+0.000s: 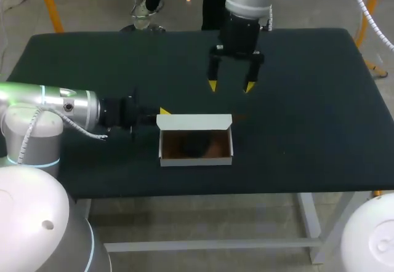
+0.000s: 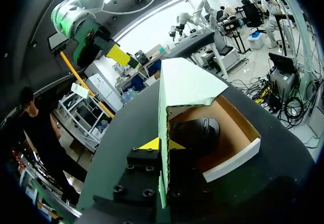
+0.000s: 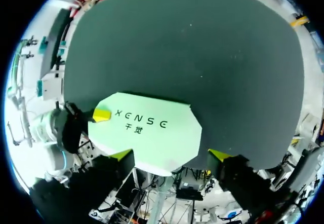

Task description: Assemble the packaging by folding the flat box into shape, placing the metal phone stand inside, and closing the box properly

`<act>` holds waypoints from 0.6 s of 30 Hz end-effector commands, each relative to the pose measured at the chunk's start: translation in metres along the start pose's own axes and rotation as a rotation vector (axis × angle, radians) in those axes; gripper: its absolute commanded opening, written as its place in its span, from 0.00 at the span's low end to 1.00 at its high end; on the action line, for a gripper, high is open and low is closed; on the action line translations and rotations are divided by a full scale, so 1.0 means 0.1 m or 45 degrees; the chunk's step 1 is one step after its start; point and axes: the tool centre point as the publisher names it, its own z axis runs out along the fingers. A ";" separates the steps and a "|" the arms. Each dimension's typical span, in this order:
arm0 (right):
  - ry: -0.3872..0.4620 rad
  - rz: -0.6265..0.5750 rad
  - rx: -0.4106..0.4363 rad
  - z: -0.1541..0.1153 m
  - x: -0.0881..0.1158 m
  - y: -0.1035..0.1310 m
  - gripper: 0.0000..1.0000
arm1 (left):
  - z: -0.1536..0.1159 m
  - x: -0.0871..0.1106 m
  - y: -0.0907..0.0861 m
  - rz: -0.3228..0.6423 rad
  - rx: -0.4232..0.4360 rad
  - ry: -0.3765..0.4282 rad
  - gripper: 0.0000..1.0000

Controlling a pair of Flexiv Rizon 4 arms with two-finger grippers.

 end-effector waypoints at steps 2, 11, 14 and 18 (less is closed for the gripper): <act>0.101 0.171 0.073 0.03 -0.12 0.00 1.00 | 0.00 0.07 0.02 0.005 0.002 -0.012 0.00; 0.245 0.229 0.138 0.15 -0.16 -0.05 1.00 | 0.01 0.09 0.03 0.017 0.006 -0.017 0.00; 0.245 0.229 0.138 0.15 -0.16 -0.05 1.00 | 0.02 0.09 0.03 0.023 0.012 -0.014 0.00; 0.245 0.229 0.138 0.15 -0.16 -0.05 1.00 | 0.02 0.10 0.04 0.038 0.028 -0.022 0.00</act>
